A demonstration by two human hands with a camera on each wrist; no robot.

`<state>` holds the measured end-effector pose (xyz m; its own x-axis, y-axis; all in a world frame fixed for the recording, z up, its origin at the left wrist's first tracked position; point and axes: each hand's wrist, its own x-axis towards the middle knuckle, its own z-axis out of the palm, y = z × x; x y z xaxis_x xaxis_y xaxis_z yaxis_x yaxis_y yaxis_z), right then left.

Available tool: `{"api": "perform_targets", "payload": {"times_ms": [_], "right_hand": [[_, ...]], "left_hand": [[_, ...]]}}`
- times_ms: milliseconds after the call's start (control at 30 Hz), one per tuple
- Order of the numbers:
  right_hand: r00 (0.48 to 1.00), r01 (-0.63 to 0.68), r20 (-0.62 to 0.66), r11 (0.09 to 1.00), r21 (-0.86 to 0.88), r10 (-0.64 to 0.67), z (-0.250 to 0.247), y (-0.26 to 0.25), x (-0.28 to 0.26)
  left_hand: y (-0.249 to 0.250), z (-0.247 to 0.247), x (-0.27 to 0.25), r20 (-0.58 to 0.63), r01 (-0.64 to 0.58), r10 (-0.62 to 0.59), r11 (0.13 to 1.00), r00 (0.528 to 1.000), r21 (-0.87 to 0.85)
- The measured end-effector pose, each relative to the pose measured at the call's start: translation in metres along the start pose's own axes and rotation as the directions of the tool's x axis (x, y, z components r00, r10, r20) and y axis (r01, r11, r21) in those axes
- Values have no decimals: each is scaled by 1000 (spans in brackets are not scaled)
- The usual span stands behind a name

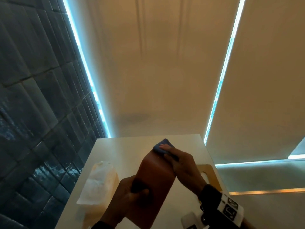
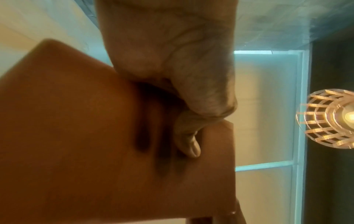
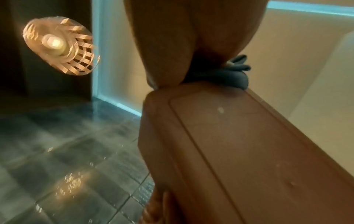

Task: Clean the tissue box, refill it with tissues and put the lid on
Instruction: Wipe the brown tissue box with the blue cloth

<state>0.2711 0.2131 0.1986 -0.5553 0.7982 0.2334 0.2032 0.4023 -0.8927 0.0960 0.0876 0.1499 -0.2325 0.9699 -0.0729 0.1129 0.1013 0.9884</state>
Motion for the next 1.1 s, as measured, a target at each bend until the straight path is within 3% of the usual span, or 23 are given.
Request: {"api": "perform_targets", "payload": {"times_ms": [133,300,367,467,633,700,800,900,1033,1100], "right_hand": [[973,185,131,981,62,-192,8,-7,-17],[978,164,108,975,147,-180,-1,-9,-13],[988,120,77,976,183,-136,6,-12,-5],[990,102,95,992,69,-109,19,-13,0],[956,186,173,943,278,-239,16,-9,-15],[968,96,189,943,319,-163,8,1,-14],[993,-84,103,978,193,65,9,16,-1],[989,-143,76,972,186,131,19,10,8],[989,59,114,962,268,-93,20,-8,-8],[983,48,156,950,309,-101,11,-7,-12]], "left_hand": [[3,-16,-8,-54,13,-12,1000,998,14],[-13,-17,6,-140,56,-30,980,990,191],[-6,-15,-1,-89,40,-28,990,996,133],[7,-20,-10,-47,39,-36,997,998,63],[4,-22,-5,-80,40,-38,999,996,19],[3,-21,-9,-55,30,-29,999,998,16],[0,-14,-8,-30,29,-29,999,999,31],[3,-10,-5,-40,28,-27,999,999,25],[6,-16,-1,-94,24,-21,999,995,23],[9,-16,-3,-69,27,-26,1000,997,13]]}}
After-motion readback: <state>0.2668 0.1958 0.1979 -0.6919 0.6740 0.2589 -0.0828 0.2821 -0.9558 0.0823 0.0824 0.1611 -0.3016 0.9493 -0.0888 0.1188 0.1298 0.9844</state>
